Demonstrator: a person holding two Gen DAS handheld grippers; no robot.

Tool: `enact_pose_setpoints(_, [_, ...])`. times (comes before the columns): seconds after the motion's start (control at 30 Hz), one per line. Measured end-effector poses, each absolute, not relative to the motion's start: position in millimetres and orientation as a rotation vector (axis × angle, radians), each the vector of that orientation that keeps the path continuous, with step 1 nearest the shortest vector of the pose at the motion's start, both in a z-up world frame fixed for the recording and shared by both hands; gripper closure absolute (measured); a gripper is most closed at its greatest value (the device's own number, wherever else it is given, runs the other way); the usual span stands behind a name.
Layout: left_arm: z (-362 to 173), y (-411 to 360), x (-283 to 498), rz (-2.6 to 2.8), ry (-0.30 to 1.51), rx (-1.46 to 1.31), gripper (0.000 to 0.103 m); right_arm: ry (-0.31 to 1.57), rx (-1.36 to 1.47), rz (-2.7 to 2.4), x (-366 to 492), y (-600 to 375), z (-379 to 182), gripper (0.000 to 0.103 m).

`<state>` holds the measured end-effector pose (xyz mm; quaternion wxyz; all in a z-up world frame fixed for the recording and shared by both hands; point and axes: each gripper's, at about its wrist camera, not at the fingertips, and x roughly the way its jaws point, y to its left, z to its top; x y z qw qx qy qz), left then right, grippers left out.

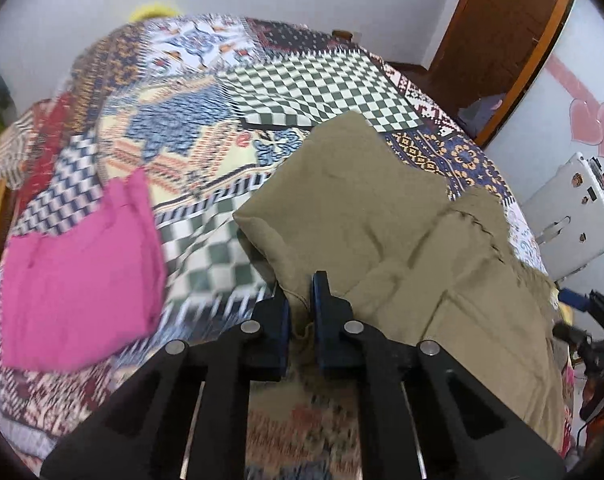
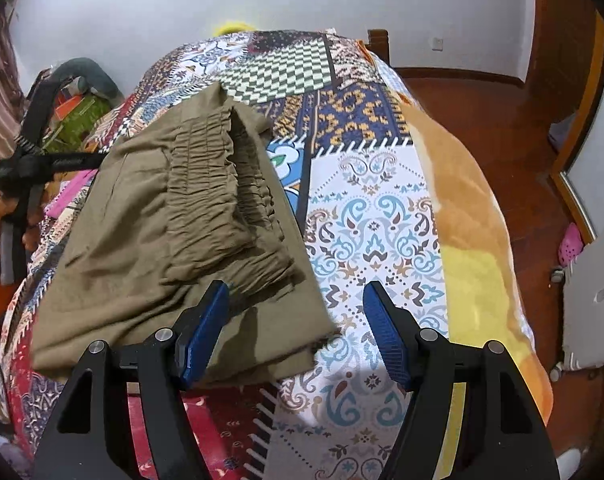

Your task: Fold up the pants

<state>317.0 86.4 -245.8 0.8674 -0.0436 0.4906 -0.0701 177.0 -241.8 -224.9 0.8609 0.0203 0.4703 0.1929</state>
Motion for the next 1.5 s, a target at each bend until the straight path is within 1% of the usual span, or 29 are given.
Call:
enact_pose_setpoints(0.23, [-228,106,253,-0.109,0.996,-0.124,0.095,0.945,0.021,0.435,169,-232,-208,0.037])
enact_pose_setpoints(0.33, [-224,111,226,-0.088,0.985,-0.137,0.097,0.929,0.011,0.449,165,-225,-201,0.037])
enact_pose_setpoints(0.5, [-225,122,184,-0.072,0.985,-0.185,0.097,0.913,-0.01,0.475,161,-210,-194,0.037])
enact_pose_setpoints(1.0, [-237,148,115,0.001,0.993,-0.316,0.097,0.891,-0.088,0.559,158,-161,-190,0.037])
enact_pose_setpoints(1.17, [-241,156,106,0.02,1.009,-0.343,0.092,0.921,-0.118,0.586,159,-144,-204,0.037])
enact_pose_setpoints(1.2, [-240,157,104,0.032,1.009,-0.338,0.09,0.938,-0.13,0.583,160,-141,-210,0.037])
enact_pose_setpoints(1.3, [-241,164,95,0.068,1.007,-0.326,0.087,0.977,-0.121,0.581,161,-141,-227,0.037])
enact_pose_setpoints(1.33, [-244,167,93,0.074,1.016,-0.331,0.084,0.983,-0.097,0.584,161,-144,-229,0.037])
enact_pose_setpoints(1.5, [-255,175,88,0.09,1.041,-0.337,0.082,0.989,-0.079,0.567,160,-152,-228,0.037])
